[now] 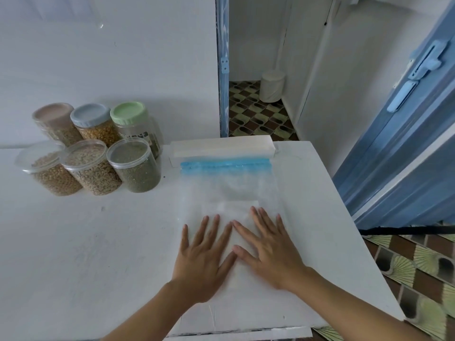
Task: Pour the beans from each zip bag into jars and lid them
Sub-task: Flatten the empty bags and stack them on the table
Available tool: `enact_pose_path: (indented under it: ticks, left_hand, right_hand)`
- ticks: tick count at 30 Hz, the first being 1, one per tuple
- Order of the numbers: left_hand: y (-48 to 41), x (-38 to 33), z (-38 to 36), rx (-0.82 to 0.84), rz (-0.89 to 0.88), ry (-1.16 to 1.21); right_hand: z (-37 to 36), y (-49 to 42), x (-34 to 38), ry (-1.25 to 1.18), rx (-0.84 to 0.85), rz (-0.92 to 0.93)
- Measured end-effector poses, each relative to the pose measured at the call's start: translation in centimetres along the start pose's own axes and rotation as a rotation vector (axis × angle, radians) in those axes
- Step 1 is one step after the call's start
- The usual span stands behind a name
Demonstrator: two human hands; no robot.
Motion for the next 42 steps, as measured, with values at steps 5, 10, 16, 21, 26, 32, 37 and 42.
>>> enact_pose_path:
  ticks: [5, 10, 16, 21, 26, 32, 37, 42]
  left_hand:
    - [0.0, 1.0, 0.9, -0.125, 0.085, 0.153]
    - [0.2, 2.4, 1.5, -0.181, 0.009, 0.226]
    - [3.6, 1.9, 4.3, -0.31, -0.445, 0.388]
    - [5.3, 2.0, 4.2, -0.375, -0.636, 0.337]
    - [6.0, 2.3, 4.4, -0.331, -0.588, 0.237]
    - [7.1, 1.2, 4.3, -0.425, -0.578, 0.069]
    - [8.2, 1.0, 3.9, -0.408, -0.614, -0.106]
    - [8.7, 2.2, 3.4, -0.326, -0.632, -0.119]
  right_hand:
    - [-0.2, 0.5, -1.1, 0.075, -0.052, -0.063]
    - [0.0, 0.7, -1.8, 0.093, -0.077, -0.068]
    - [0.7, 1.2, -2.2, 0.005, -0.173, -0.084]
    - [3.8, 3.1, 1.7, 0.221, -0.626, 0.352]
    - [2.8, 4.0, 1.5, 0.109, -0.496, 0.55]
    - [1.8, 5.6, -0.6, 0.072, -0.267, 0.483]
    - [2.1, 6.0, 0.9, 0.145, -0.288, 0.567]
    - [1.4, 8.1, 1.7, 0.191, -0.331, 0.625]
Point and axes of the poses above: each hand's wrist, its own y-axis away from the middle knuckle, its own z-axis out of the back of the hand, x = y × z, the point moved 9 cm from there along -y, towards the middle knuckle, and after that the axes turned 14 degrees about z, right-handed, at the moved point
